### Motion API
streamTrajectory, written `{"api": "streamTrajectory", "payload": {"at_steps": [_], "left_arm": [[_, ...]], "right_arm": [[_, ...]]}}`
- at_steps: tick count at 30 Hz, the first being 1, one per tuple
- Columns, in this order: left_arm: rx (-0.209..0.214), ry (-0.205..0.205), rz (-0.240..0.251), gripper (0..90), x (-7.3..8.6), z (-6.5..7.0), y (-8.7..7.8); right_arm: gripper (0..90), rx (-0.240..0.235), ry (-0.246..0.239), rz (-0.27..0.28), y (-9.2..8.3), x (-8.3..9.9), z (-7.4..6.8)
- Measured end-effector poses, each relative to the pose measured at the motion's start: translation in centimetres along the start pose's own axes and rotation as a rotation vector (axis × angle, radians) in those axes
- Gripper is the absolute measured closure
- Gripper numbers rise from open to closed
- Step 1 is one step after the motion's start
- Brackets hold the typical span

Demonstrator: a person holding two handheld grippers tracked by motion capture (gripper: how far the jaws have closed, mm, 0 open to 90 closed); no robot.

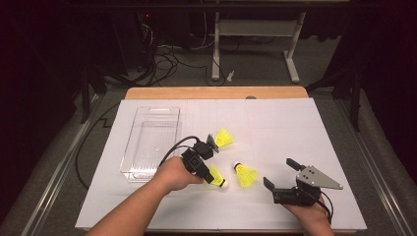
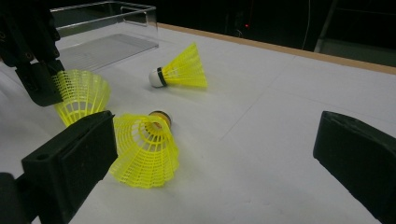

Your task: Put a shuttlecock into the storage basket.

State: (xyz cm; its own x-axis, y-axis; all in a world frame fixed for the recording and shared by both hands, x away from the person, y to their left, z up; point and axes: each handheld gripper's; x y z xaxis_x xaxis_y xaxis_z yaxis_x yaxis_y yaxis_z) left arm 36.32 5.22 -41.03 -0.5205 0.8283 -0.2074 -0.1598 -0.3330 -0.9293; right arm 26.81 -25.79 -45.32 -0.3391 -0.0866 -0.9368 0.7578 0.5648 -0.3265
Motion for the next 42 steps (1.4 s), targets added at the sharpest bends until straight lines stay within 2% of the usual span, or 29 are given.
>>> {"api": "streamTrajectory", "payload": {"at_steps": [5, 11, 24, 31, 37, 42], "left_arm": [[0.015, -0.001, 0.013, 78.6, 0.1, -0.2, -0.1], [0.037, 0.016, 0.026, 87.0, 0.2, -0.2, -0.3], [0.073, 0.037, 0.044, 88.7, 0.4, 0.1, -0.4], [0.074, 0.049, 0.057, 89.0, 0.6, 0.6, -0.8], [0.063, 0.037, 0.076, 89.0, 0.9, 0.5, -1.4], [0.046, 0.027, 0.069, 88.9, 1.1, 0.6, -1.9]], "right_arm": [[0.4, 0.002, -0.001, -0.001, 0.0, 0.0, 0.0], [0.4, 0.003, 0.000, 0.000, 0.0, 0.0, 0.0], [0.4, 0.004, -0.002, 0.003, -0.1, 0.0, 0.1], [0.4, 0.005, -0.004, 0.000, 0.0, 0.0, 0.0], [0.4, 0.006, -0.004, -0.001, 0.0, 0.0, -0.1], [0.4, 0.007, -0.002, -0.004, 0.0, 0.1, -0.1]]}}
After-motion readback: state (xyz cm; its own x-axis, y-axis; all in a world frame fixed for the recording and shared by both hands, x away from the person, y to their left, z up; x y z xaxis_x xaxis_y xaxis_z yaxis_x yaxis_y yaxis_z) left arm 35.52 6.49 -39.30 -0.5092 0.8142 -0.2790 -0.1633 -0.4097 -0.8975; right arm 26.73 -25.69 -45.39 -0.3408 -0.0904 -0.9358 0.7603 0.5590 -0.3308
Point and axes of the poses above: each handheld gripper's, and its own axes: y roughly forward along the jaws, x roughly out of its underside, z roughly to its right, and after that the axes turned 8 degrees about y, right-handed
